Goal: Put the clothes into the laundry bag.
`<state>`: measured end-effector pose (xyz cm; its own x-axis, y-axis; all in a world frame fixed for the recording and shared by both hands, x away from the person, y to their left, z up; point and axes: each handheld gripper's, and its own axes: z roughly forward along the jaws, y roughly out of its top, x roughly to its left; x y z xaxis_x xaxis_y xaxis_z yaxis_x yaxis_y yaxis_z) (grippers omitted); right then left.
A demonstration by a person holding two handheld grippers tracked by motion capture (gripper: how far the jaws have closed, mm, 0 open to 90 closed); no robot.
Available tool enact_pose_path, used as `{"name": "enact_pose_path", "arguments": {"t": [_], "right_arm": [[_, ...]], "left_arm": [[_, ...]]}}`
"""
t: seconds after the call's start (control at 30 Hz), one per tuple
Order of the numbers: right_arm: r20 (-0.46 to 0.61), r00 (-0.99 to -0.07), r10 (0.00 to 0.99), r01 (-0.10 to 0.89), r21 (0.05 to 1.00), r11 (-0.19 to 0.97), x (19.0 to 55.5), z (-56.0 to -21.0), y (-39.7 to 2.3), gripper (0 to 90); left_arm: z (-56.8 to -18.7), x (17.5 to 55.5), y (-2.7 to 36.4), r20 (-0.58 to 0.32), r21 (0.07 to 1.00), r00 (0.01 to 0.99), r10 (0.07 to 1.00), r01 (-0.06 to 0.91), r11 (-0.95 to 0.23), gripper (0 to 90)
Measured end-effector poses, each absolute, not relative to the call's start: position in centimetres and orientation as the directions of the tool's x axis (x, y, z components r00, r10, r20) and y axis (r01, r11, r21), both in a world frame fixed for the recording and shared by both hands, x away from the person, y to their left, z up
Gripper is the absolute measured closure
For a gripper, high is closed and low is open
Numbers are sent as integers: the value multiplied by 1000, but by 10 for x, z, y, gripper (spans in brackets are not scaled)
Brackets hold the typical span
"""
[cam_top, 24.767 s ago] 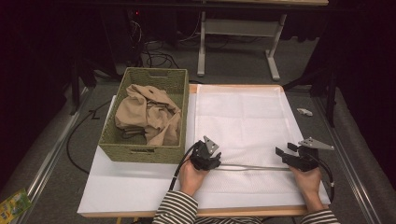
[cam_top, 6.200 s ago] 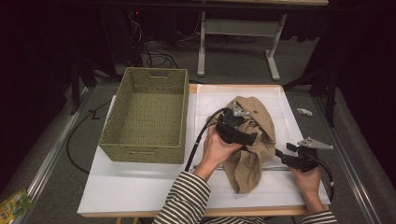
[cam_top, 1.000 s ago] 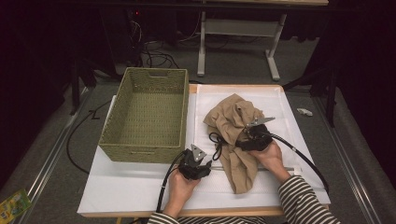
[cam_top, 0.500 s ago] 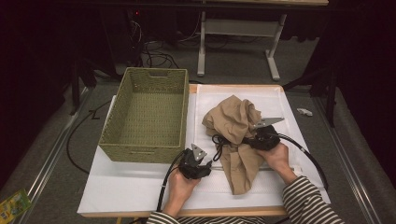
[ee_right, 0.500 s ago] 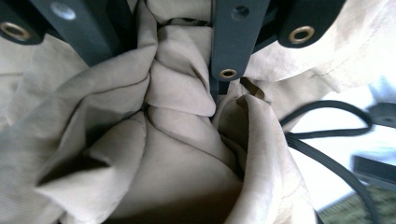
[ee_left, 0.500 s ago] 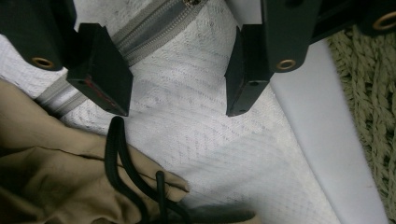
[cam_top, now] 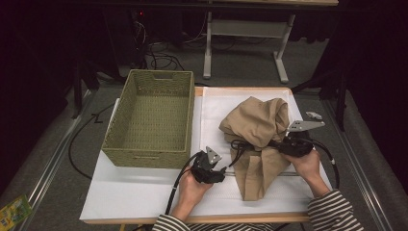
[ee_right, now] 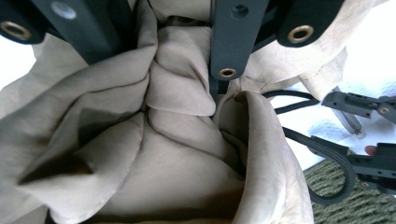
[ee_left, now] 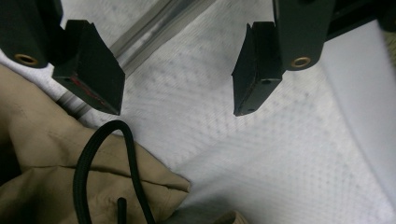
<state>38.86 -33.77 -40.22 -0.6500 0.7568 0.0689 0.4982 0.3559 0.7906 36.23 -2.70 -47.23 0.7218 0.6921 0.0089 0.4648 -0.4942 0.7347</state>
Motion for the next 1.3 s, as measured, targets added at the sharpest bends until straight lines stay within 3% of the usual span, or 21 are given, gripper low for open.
{"name": "enact_pose_path", "arguments": {"t": [0.53, 0.8, 1.3], "right_arm": [[54, -648, 760, 481, 803, 353, 373, -394, -351, 759], [60, -651, 757, 473, 812, 343, 370, -391, -354, 759], [49, -664, 746, 447, 826, 343, 352, -378, -367, 759]], "left_arm": [[-477, 367, -45, 3, 718, 761, 649, 450, -531, 328], [-476, 374, -52, 52, 714, 750, 659, 433, -550, 339], [-474, 391, -61, 84, 708, 745, 662, 423, -566, 446]]}}
